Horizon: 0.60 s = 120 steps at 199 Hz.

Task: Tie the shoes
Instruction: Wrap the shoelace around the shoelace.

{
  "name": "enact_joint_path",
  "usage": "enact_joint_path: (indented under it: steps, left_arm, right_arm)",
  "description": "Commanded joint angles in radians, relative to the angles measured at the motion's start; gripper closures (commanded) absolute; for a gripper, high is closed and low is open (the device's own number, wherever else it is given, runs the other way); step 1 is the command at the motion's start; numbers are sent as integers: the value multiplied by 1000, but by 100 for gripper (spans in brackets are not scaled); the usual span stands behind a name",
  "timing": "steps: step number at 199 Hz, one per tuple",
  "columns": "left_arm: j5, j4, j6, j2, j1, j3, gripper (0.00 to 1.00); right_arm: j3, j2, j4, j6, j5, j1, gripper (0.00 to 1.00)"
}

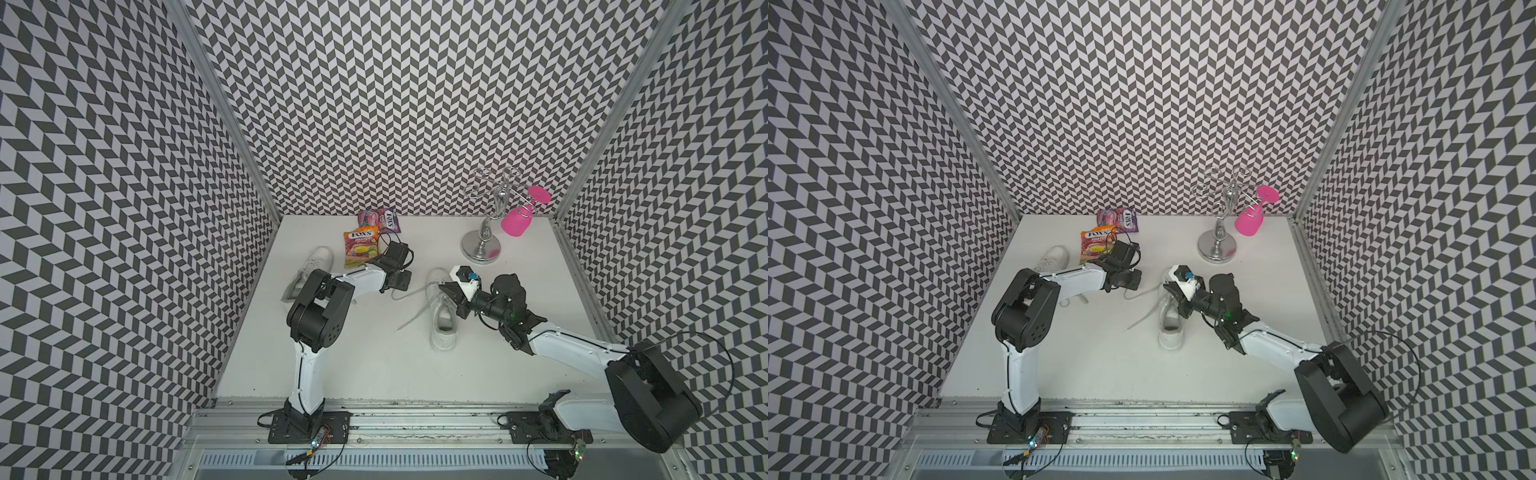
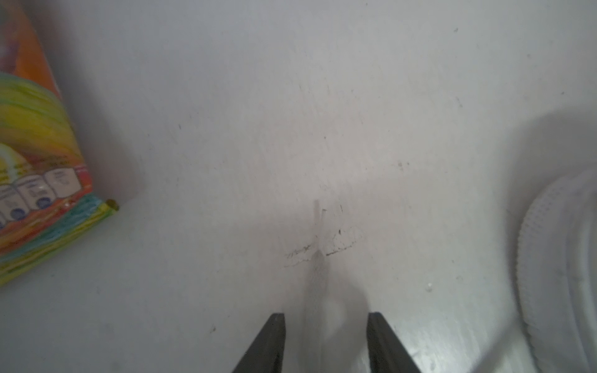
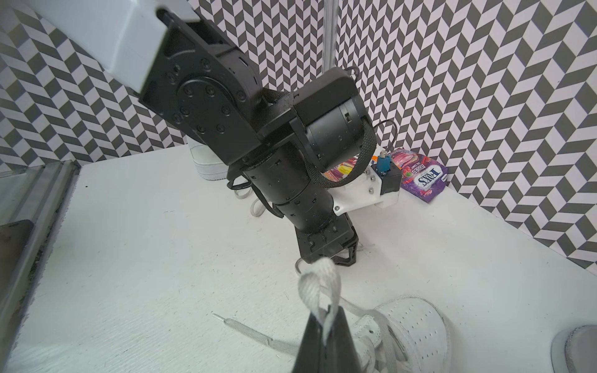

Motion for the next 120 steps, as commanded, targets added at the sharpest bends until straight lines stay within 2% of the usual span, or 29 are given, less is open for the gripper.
enact_joint_path:
  steps: [1,33,67,120]
  left_arm:
    - [-29,-52,4,26,-5,-2,65]
    - [-72,-35,7,1,-6,-20,87]
    - [-65,75,4,-178,-5,-126,100]
    - [32,277,-29,-589,-5,-344,100]
  right_arm:
    - [0,-33,29,6,17,5,100]
    - [-2,-37,28,7,23,5,100]
    - [-1,-35,32,23,23,5,100]
    - [6,-4,43,95,23,3,100]
